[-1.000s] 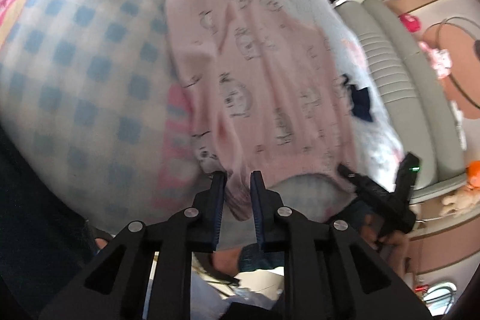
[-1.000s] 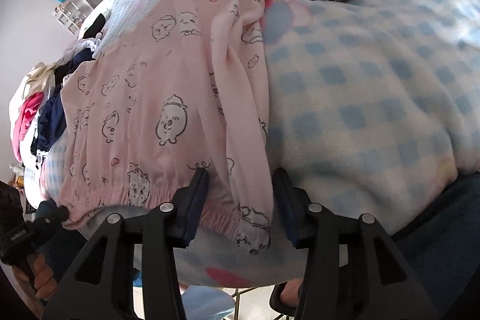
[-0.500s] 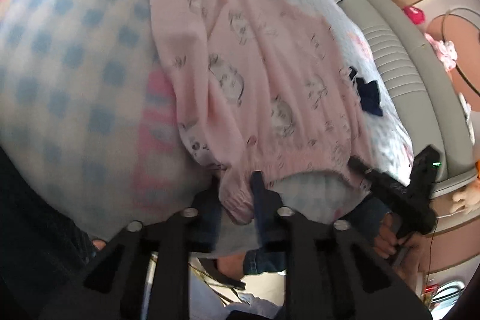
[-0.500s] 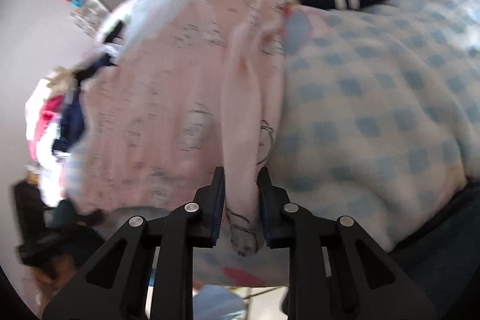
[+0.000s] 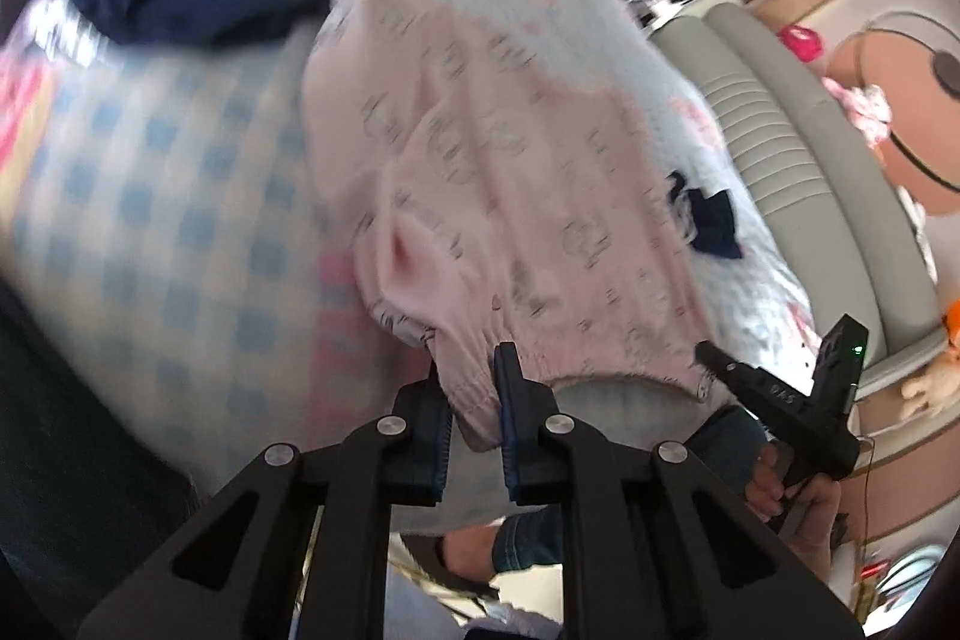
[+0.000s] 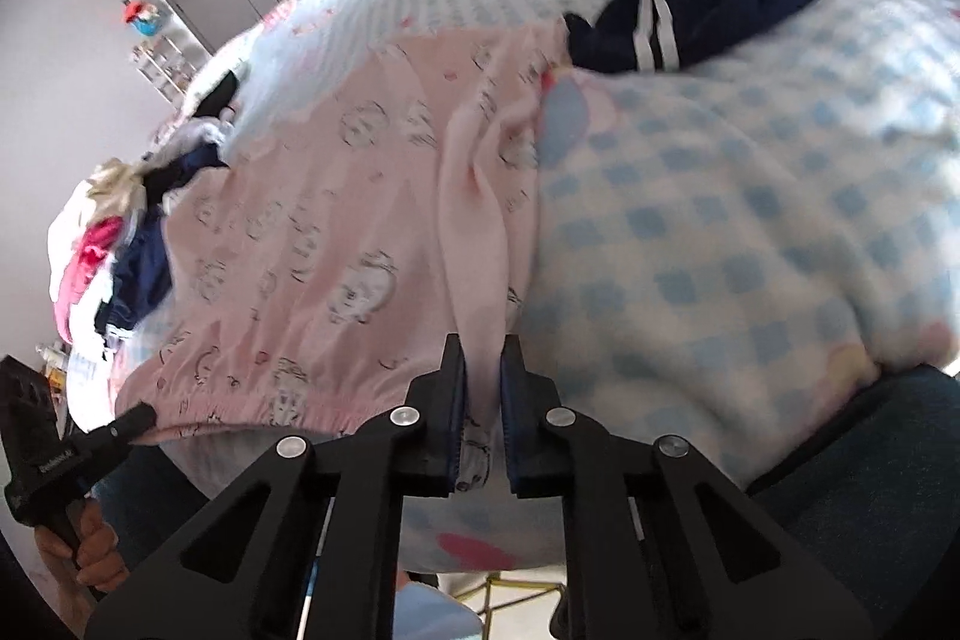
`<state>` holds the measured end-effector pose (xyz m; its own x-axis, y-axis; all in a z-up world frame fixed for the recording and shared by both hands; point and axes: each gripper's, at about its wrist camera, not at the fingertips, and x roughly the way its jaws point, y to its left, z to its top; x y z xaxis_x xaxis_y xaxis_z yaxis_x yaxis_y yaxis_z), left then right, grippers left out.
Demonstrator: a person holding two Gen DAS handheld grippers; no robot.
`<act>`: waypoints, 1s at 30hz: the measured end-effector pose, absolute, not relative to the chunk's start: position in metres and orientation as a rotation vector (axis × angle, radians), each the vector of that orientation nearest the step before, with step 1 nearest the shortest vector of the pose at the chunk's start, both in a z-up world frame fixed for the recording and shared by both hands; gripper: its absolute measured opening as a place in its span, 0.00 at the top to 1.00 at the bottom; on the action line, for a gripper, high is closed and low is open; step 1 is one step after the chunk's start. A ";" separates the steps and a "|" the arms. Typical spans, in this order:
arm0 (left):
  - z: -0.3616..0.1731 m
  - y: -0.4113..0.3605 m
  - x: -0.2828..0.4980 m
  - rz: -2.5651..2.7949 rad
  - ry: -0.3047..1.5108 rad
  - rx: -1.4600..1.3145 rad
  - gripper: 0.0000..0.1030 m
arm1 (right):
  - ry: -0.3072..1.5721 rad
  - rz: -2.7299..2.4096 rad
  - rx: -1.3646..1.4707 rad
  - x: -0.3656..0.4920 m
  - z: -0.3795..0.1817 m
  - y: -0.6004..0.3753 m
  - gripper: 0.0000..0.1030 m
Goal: Fold clothes
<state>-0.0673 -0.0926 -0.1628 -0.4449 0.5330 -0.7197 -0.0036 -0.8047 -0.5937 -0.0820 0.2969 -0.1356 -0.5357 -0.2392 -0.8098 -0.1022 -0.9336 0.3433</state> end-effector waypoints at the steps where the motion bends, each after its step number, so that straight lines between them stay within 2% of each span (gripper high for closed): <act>1: -0.170 -0.093 -0.068 2.269 -0.771 -1.451 0.85 | -0.553 -2.613 1.487 -0.081 -0.139 0.301 0.89; 3: -0.181 -0.096 -0.069 2.234 -0.803 -1.495 0.79 | -0.583 -2.554 1.517 -0.083 -0.147 0.299 0.79; 4: -0.184 -0.099 -0.069 2.236 -0.813 -1.505 0.78 | -0.598 -2.524 1.532 -0.084 -0.152 0.297 0.73; 8: -0.182 -0.114 -0.070 2.243 -0.925 -1.430 0.75 | -0.584 -2.484 1.542 -0.087 -0.159 0.286 0.73; 9: -0.182 -0.118 -0.072 2.231 -0.956 -1.417 0.68 | -0.597 -2.470 1.527 -0.088 -0.158 0.284 0.73; 11: -0.187 -0.120 -0.078 2.197 -0.970 -1.438 0.59 | -0.614 -2.443 1.528 -0.093 -0.164 0.284 0.72; 14: -0.195 -0.111 -0.084 2.151 -0.950 -1.471 0.60 | -0.619 -2.427 1.583 -0.104 -0.181 0.281 0.72; 16: -0.196 -0.102 -0.087 2.118 -0.939 -1.463 0.61 | -0.611 -2.437 1.591 -0.107 -0.179 0.277 0.72; 17: -0.196 -0.097 -0.088 2.102 -0.933 -1.459 0.63 | -0.585 -2.450 1.572 -0.107 -0.173 0.272 0.76; 18: -0.195 -0.093 -0.089 2.095 -0.921 -1.448 0.74 | -0.564 -2.469 1.537 -0.105 -0.165 0.268 0.80; 19: -0.191 -0.088 -0.090 2.107 -0.894 -1.428 0.78 | -0.571 -2.476 1.500 -0.103 -0.159 0.268 0.86; 21: -0.188 -0.083 -0.092 2.124 -0.857 -1.415 0.78 | -0.602 -2.476 1.484 -0.104 -0.156 0.270 0.86; 24: -0.201 -0.083 -0.099 2.088 -0.897 -1.474 0.81 | -0.616 -2.458 1.546 -0.110 -0.168 0.272 0.78; 27: -0.186 -0.080 -0.096 2.183 -0.821 -1.447 0.92 | -0.633 -2.462 1.555 -0.109 -0.171 0.275 0.88; 30: -0.147 -0.084 -0.088 2.284 -0.723 -1.329 0.94 | -0.665 -2.518 1.440 -0.102 -0.141 0.280 0.93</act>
